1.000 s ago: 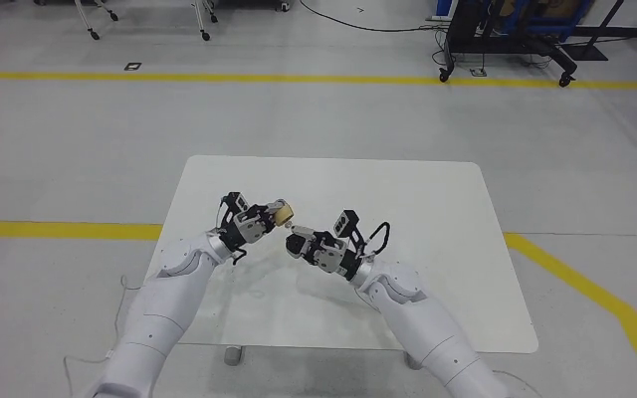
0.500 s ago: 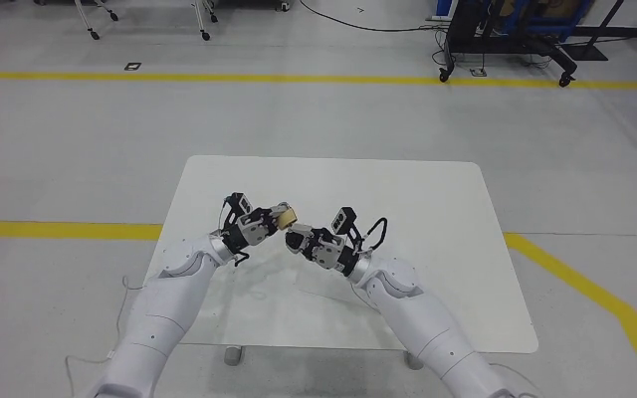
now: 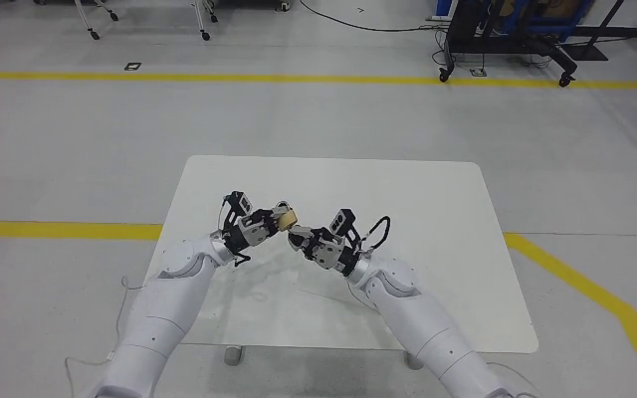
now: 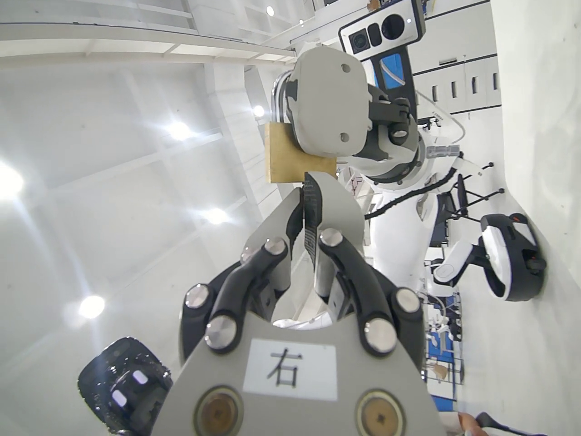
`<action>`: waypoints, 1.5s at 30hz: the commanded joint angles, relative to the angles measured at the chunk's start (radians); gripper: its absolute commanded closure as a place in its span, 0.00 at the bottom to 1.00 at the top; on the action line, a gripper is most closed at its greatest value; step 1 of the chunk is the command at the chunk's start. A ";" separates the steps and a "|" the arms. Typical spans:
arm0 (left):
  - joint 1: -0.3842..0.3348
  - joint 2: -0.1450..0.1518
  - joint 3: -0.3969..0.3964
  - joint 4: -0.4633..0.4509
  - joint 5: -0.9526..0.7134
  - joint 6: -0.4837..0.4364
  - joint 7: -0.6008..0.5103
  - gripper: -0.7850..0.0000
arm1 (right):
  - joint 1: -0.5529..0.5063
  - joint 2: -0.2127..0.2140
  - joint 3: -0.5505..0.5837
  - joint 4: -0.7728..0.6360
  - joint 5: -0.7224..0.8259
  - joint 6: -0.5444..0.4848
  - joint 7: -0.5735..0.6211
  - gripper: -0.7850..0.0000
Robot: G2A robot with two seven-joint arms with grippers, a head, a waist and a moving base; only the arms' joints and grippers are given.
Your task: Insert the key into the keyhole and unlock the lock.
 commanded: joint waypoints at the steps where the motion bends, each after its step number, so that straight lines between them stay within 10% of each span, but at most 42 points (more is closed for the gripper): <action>1: 0.008 0.001 -0.005 -0.011 0.021 -0.040 0.024 1.00 | 0.000 -0.002 0.009 0.013 0.072 0.027 0.050 1.00; 18: 0.089 0.010 -0.055 -0.111 0.100 -0.219 0.142 1.00 | 0.074 -0.027 -0.001 0.175 0.296 0.217 0.308 1.00; 21: 0.087 0.011 -0.059 -0.108 0.091 -0.195 0.149 1.00 | 0.075 -0.028 -0.007 0.176 0.270 0.193 0.301 0.53; 23: 0.086 0.012 -0.068 -0.105 0.074 -0.181 0.150 1.00 | 0.073 -0.029 -0.010 0.170 0.250 0.180 0.293 0.00; 34: 0.072 0.017 -0.071 -0.094 0.118 -0.112 0.138 1.00 | 0.043 -0.004 0.056 0.104 0.115 0.028 0.190 0.00; 39: 0.049 0.018 -0.035 -0.089 0.272 -0.055 0.192 1.00 | -0.078 0.040 0.165 -0.115 -0.149 -0.150 -0.025 0.00; 45: 0.016 0.014 0.029 -0.081 0.478 0.051 0.290 1.00 | -0.202 0.065 0.232 -0.330 -0.249 -0.130 -0.096 0.00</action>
